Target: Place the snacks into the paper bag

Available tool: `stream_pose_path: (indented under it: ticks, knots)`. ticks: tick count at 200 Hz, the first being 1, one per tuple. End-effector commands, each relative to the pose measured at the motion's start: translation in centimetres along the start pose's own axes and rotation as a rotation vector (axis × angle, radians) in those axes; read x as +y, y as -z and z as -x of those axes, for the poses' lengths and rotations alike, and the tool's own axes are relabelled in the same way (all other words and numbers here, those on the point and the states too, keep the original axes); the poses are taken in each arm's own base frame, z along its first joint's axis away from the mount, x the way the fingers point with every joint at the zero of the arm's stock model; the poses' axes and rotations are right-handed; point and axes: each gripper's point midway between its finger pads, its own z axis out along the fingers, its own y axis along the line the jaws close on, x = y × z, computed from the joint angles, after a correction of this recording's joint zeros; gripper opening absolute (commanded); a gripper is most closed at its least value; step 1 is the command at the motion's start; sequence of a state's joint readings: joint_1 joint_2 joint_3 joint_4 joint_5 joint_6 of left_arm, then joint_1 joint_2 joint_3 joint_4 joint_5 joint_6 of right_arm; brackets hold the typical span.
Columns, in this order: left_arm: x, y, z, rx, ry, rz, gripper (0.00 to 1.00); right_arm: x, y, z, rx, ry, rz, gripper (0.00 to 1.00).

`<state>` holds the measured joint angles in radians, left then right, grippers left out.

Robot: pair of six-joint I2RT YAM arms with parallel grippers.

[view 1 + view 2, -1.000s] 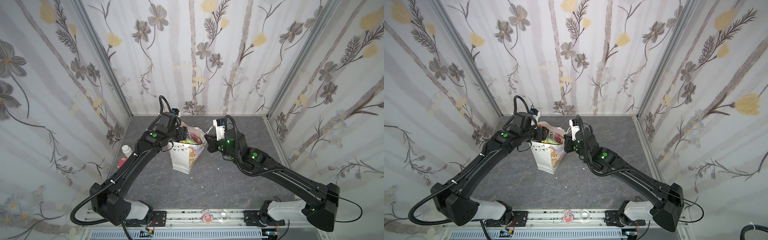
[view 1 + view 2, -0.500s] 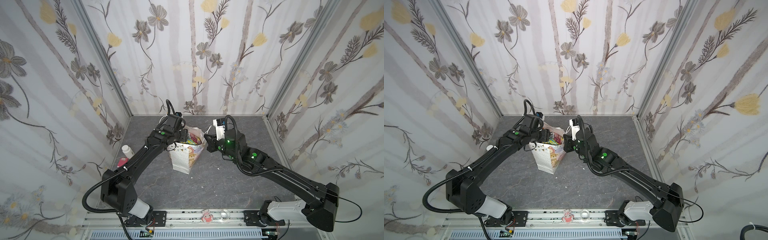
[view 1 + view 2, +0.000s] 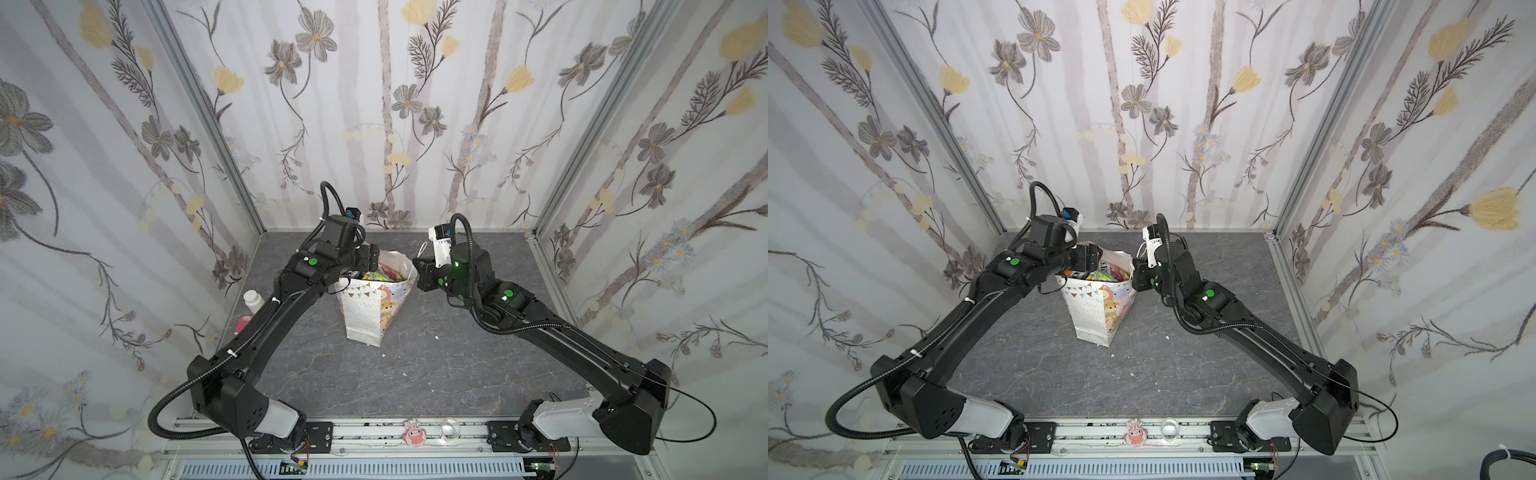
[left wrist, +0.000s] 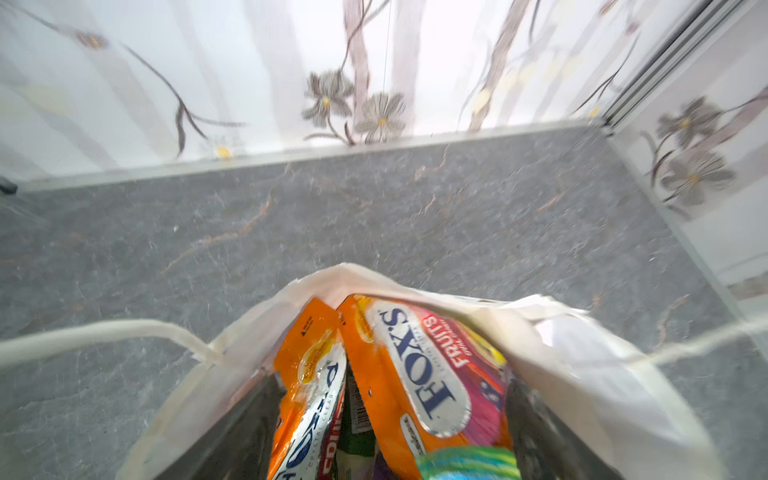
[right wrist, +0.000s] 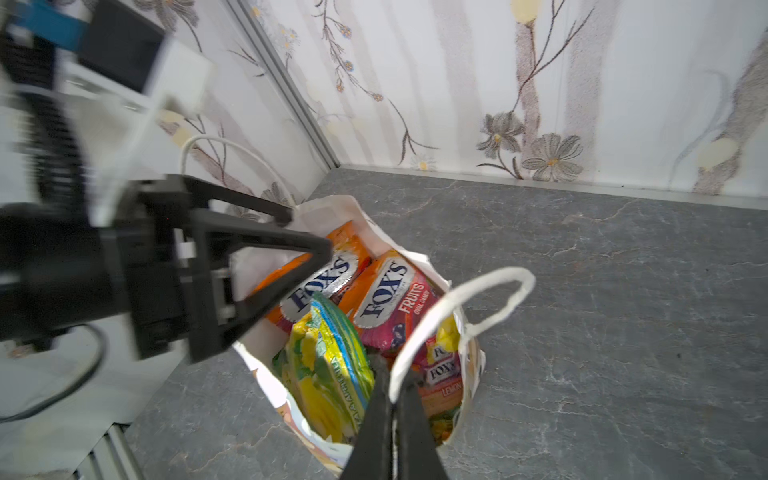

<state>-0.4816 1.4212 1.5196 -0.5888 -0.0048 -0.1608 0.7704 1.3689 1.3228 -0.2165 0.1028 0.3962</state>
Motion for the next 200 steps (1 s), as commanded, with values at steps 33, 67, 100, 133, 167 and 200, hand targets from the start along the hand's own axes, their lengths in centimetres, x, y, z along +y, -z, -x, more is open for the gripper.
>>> stream_pose_path:
  ticks: [33,67,100,133,167,200]
  knots:
    - [4.4,7.4,1.1,-0.136,0.11,0.077,1.0,-3.1,1.3,2.8,-0.047,0.056,-0.087,0.0]
    - [9.7,9.6,-0.8,-0.213,0.197,0.239,1.0,-4.5,3.7,2.4,-0.073,0.038,-0.12,0.0]
    - [11.1,9.3,-1.8,-0.225,0.257,0.238,1.0,-5.2,4.5,1.1,-0.047,0.026,-0.118,0.0]
    - [10.9,11.0,-0.6,-0.296,0.274,0.218,1.0,-5.5,5.2,1.1,-0.059,0.023,-0.126,0.11]
    - [13.4,9.7,-1.9,-0.306,0.296,0.321,1.0,-4.4,5.8,2.3,-0.06,0.031,-0.089,0.31]
    - [17.9,8.7,-4.5,-0.349,0.343,0.512,1.0,-5.1,7.1,2.8,-0.057,0.037,-0.136,0.68]
